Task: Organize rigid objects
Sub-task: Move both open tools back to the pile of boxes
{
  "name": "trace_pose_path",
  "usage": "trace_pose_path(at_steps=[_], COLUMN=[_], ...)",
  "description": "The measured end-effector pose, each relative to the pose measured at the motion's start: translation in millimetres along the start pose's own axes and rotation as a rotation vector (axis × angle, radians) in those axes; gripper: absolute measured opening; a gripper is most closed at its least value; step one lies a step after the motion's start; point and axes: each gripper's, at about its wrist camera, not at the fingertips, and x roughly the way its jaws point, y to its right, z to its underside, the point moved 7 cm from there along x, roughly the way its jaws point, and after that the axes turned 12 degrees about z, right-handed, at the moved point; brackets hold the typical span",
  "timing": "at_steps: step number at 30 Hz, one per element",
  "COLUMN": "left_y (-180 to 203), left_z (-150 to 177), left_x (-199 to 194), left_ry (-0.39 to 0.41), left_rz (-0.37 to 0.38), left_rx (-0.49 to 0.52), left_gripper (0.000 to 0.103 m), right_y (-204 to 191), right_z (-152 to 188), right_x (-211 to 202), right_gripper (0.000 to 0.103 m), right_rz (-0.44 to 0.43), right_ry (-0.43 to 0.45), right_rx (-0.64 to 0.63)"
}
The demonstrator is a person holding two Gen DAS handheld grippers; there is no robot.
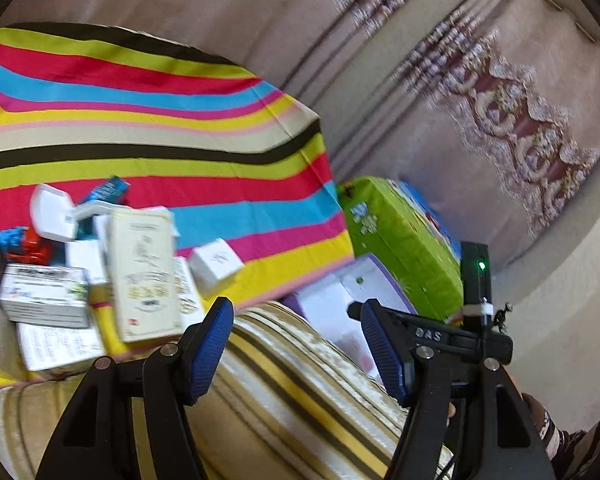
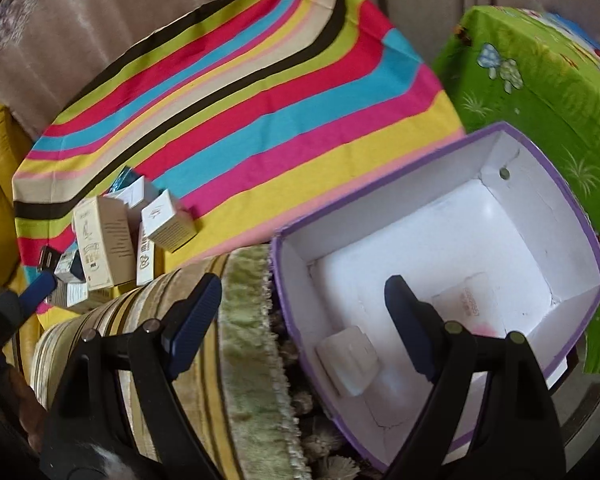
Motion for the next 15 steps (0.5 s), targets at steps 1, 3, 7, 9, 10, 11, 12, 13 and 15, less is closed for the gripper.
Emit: trace_pose_path(at_steps=[1,3,7,9,10,11,12,13,15], left_y=[-4,-10,-26,-35,-40,-44,-47,-49,-53], left_z=[-2,-5,-11,-13,-14,-14,-14,-14,-10], left_x=[-6,-18,-42,-54,-60,-64,-69,-74,-83], left_ry=[0.019,0.052,0.112,0.14,0.153,0.16,0.168,0.171,0.168], left_rz=[-0.015,-0.039,-0.087,-0.117,-0.132,-0.145,-0.157,-0.169,-0.215], left_rx=[0.0,0.005,-0.009,-0.021,-0.03,-0.035,-0.039,-0.04,-0.033], left_gripper=[0.067,0.067,0.067,0.067,0.067,0.067,0.067,0.067,0.067], right_y=[-5,-10,-19,-24,-27,-31,-34,-37,-44], right_z=[0,0,-1,-1,-1,-1,-1,0,0], right_x=[-1,-3,-5,-5,-6,-6,-6,-7,-8], right_gripper=[0.086,0.086,0.086,0.086,0.086,0.086,0.086,0.086,0.086], right_rz=[-0.006,-0.019,-0.04,-0.055,-0.059,-0.064,-0.07,-0.073,-0.082], right_ry=[0.004,0.01,0.014,0.012,0.012,0.013,0.013,0.014,0.019], right_rx=[-0.011,-0.021,-0.029,-0.036,-0.041,-0.05,-0.059,-0.064,-0.08])
